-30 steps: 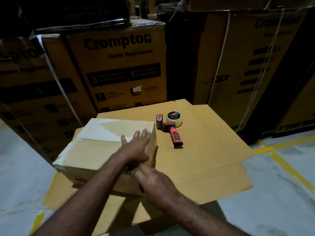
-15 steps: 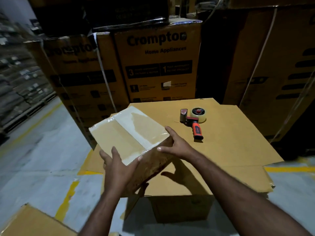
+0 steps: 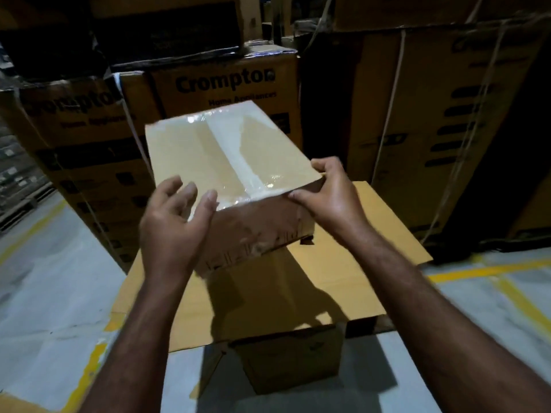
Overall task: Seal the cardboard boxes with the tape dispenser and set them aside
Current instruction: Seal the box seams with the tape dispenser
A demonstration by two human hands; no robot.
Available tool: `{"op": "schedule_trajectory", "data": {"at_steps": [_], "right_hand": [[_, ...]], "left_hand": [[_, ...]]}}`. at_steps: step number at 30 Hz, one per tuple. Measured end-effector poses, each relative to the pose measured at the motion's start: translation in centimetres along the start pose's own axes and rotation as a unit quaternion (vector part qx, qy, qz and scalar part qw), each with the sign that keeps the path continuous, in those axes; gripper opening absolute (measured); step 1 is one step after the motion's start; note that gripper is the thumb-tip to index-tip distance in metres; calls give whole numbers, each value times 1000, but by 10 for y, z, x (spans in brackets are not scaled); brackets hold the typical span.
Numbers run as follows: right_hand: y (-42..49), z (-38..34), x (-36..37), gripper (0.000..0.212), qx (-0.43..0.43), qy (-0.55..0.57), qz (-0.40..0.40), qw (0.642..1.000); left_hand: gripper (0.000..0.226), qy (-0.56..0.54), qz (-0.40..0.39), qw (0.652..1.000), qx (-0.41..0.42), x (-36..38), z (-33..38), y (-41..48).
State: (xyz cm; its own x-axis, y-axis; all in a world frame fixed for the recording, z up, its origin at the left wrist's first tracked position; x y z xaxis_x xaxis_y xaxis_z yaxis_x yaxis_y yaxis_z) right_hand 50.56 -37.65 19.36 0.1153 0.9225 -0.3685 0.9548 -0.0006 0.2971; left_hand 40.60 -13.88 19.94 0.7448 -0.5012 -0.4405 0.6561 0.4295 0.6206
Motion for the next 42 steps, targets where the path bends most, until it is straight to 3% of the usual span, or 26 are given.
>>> {"op": "schedule_trajectory", "data": {"at_steps": [4,7,10,14,20,24,30,37,42], "right_hand": [[-9,2,-77,71,-21,-69,64,995],[-18,20,-125,79,7,-53,59,997],[-25,33,-171,75,40,-77,124,988],[-27,49,-222,60,69,-157,239,956],[-12,86,-286,56,115,-265,289,913],[10,120,-312,54,160,-256,319,899],[47,167,-335,59,213,-290,305,882],[94,217,-359,61,244,-261,276,892],[147,277,-383,57,257,-252,232,904]], "left_hand": [[47,-72,-41,996,40,51,51,14],[45,-124,-95,986,54,99,77,9],[47,-158,-150,973,75,145,105,0],[60,-191,-253,941,115,209,146,-12],[67,-208,-368,886,194,317,200,-11],[68,-213,-413,860,209,378,224,-8],[69,-206,-456,843,194,451,233,-12],[69,-196,-460,853,147,515,244,-17],[68,-174,-480,857,68,581,240,-22]]}}
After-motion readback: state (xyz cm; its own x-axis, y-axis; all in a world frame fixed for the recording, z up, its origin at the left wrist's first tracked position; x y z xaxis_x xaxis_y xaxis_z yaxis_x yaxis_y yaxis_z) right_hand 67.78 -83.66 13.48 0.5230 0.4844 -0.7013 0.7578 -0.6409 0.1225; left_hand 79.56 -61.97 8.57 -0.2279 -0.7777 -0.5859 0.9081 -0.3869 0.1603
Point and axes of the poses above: each hand's wrist, its own y-axis towards the middle knuckle, its own x-axis out of the palm, z = x × y, the point moved 5 cm from there along y, towards the middle knuckle, and after that the axes turned 2 degrees about x, right-handed, at the moved point
